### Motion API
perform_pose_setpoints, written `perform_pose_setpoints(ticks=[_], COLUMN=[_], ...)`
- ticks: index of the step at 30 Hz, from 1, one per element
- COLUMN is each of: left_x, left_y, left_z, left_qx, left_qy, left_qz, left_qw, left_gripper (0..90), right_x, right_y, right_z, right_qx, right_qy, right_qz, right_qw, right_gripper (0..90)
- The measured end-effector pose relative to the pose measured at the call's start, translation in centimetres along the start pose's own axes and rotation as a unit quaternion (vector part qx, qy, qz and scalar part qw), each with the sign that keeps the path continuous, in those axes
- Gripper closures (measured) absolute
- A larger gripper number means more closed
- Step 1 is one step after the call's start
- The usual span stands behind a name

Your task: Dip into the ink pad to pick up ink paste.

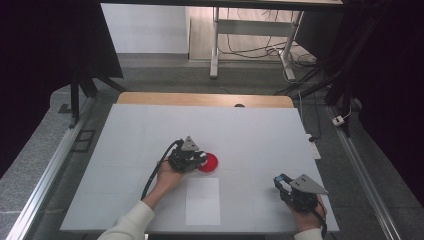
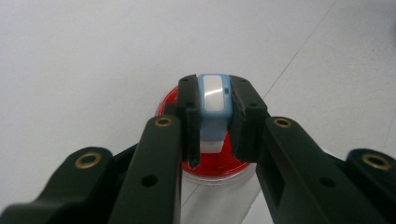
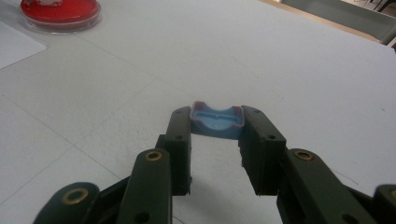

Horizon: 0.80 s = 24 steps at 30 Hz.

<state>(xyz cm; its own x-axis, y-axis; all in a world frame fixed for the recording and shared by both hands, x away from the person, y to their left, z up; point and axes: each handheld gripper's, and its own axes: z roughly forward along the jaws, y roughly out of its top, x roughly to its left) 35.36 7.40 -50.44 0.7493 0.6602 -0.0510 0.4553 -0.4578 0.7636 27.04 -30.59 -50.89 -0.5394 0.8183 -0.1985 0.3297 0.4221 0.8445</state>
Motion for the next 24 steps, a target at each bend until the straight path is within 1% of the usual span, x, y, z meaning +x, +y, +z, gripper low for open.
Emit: perform_pose_setpoints(ticks=[6, 15, 21, 24], left_x=[-0.08, -0.30, -0.25, -0.35], left_y=[0.00, 0.00, -0.05, -0.10], left_z=[0.05, 0.12, 0.25, 0.39], left_qx=[0.000, 0.001, 0.006, 0.007], left_qy=[0.000, 0.007, 0.006, 0.009], left_qz=[0.003, 0.006, 0.008, 0.011], left_qw=[1.0000, 1.0000, 0.9999, 0.9999], left_gripper=[76.0, 76.0, 76.1, 76.1], right_x=[-0.01, 0.01, 0.04, 0.03], right_y=[0.01, 0.02, 0.04, 0.04], right_z=[0.00, 0.01, 0.01, 0.01], right_qx=[0.000, 0.000, 0.000, -0.001], right_qy=[0.000, 0.000, 0.000, 0.000], right_qz=[0.000, 0.000, 0.000, 0.000], right_qw=[1.0000, 1.0000, 1.0000, 1.0000], right_gripper=[64.6, 64.6, 64.6, 64.7])
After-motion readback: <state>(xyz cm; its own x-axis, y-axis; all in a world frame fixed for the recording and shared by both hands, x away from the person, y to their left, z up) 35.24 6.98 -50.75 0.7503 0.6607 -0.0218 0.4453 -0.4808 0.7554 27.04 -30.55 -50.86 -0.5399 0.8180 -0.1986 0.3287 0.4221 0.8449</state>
